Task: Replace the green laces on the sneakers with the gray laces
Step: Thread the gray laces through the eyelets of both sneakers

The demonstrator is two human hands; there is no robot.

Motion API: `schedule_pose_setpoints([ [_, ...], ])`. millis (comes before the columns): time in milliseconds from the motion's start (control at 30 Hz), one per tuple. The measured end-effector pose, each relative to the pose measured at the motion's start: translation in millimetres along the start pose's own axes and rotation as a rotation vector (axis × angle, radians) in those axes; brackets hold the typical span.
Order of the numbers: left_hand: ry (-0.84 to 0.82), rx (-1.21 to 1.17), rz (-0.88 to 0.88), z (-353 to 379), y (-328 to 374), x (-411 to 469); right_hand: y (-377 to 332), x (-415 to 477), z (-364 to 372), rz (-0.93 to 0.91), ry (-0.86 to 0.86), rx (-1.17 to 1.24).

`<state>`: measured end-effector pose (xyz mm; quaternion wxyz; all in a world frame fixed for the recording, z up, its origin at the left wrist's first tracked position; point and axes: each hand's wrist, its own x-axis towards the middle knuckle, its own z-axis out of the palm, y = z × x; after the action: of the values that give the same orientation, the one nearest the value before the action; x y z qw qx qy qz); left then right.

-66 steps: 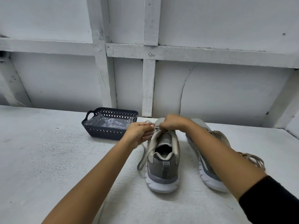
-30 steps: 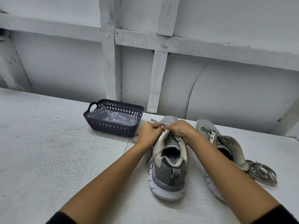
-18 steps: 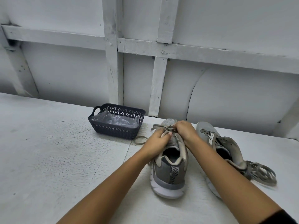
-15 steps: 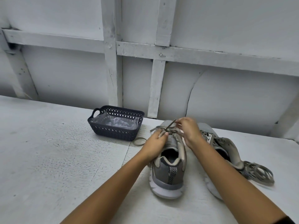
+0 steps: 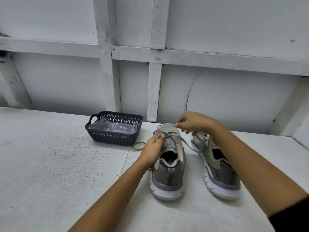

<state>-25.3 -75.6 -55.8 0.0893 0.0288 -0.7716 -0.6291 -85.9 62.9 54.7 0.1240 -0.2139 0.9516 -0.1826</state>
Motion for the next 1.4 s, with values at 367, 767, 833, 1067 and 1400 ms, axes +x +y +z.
schedule_pose_setpoints([
  [367,-0.015,-0.038,0.025,1,2,-3,-4,33,38,0.023,0.100,0.205],
  [767,-0.002,-0.048,0.000,2,-2,-2,-16,-7,-6,-0.003,-0.013,0.281],
  [833,-0.002,-0.035,0.003,2,-2,-2,-19,10,13,-0.027,-0.031,-0.045],
  [1067,0.003,0.002,0.020,1,2,-3,-12,39,45,-0.009,0.067,-0.224],
  [1400,0.036,0.001,-0.002,3,-2,-1,7,-35,28,-0.282,0.066,0.012],
])
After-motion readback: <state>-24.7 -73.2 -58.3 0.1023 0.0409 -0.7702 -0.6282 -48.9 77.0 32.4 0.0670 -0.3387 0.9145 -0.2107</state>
